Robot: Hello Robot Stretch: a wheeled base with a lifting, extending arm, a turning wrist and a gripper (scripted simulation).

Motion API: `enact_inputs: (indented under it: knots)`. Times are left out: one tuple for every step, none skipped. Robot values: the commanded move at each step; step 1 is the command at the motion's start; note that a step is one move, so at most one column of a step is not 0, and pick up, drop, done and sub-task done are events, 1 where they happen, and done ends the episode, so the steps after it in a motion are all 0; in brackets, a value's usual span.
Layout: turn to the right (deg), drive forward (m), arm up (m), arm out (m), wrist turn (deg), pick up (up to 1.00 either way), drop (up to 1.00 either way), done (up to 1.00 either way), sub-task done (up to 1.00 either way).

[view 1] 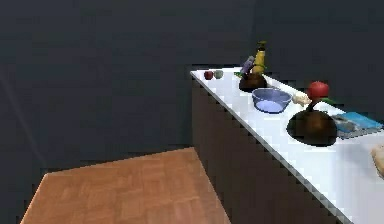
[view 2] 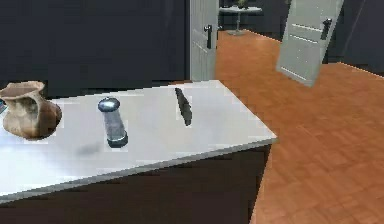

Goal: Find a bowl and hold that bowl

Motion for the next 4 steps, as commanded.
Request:
enact_inputs:
  knots:
    - [0.0, 0.75, 0.0, 0.0, 0.0, 0.0, 0.0, 0.0, 0.0]
    - [-33.0, 0.0, 0.0, 0.0, 0.0, 0.0, 0.0, 0.0, 0.0]
    - [0.0, 0.0, 0.5, 0.0, 0.0, 0.0, 0.0, 0.0, 0.0]
    - [0.0, 0.0, 0.38, 0.0, 0.0, 0.0, 0.0, 0.0, 0.0]
